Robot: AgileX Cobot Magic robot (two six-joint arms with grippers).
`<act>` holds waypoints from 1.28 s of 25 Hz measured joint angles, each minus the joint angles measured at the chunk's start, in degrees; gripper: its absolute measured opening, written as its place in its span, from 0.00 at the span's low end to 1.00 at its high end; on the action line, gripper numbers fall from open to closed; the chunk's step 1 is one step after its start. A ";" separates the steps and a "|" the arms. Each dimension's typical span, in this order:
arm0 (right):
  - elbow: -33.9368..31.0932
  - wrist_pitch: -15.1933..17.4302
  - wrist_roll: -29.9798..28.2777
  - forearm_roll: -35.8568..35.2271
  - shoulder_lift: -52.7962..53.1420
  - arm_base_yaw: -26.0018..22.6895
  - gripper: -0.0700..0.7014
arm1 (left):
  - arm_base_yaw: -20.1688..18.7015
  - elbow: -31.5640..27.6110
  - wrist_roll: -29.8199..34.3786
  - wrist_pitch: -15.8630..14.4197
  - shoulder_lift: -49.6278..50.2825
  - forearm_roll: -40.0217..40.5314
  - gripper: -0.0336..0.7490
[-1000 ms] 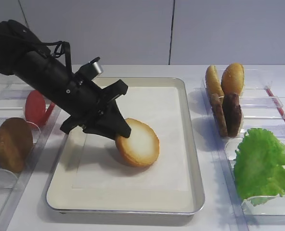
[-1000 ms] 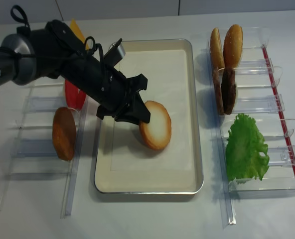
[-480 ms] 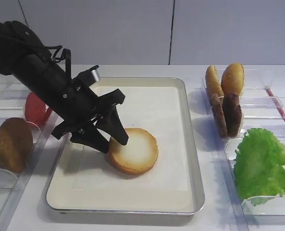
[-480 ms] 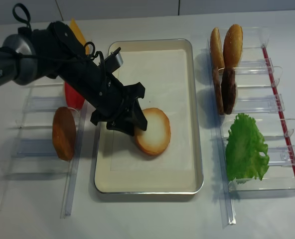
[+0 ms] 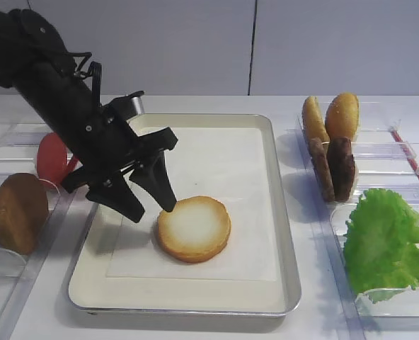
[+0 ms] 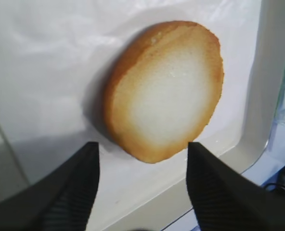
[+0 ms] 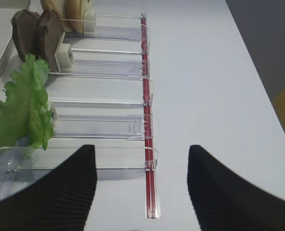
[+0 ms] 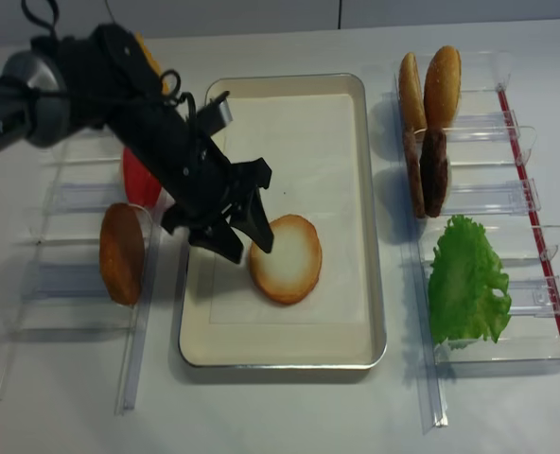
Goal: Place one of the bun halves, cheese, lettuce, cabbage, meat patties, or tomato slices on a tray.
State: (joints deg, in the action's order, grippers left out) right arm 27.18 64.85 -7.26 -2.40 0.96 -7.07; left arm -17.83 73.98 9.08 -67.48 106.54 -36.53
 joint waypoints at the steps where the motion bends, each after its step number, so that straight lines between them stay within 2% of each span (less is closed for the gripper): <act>1: 0.00 0.00 0.00 0.00 0.00 0.00 0.65 | 0.00 1.07 -0.94 -0.55 0.00 1.79 0.53; 7: 0.00 0.00 0.00 0.00 0.00 0.00 0.65 | 0.00 7.37 -5.04 -1.22 -0.13 6.50 0.53; 14: 0.00 0.00 0.00 0.00 0.00 0.00 0.65 | 0.00 7.60 -9.08 -1.86 -4.49 12.71 0.53; 20: 0.00 0.00 0.00 0.00 0.00 0.00 0.65 | -1.12 7.45 -13.62 -2.40 -11.96 24.97 0.52; 25: 0.00 0.00 0.00 0.00 0.00 0.00 0.65 | -1.21 3.67 -14.46 -2.80 -20.14 32.08 0.52; 32: 0.00 0.00 0.00 0.00 0.00 0.00 0.65 | -1.21 -6.04 -14.76 -3.27 -32.63 37.11 0.52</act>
State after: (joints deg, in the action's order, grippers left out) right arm 27.18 64.85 -7.26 -2.40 0.96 -7.07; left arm -19.04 67.95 -5.68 -70.75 73.92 0.58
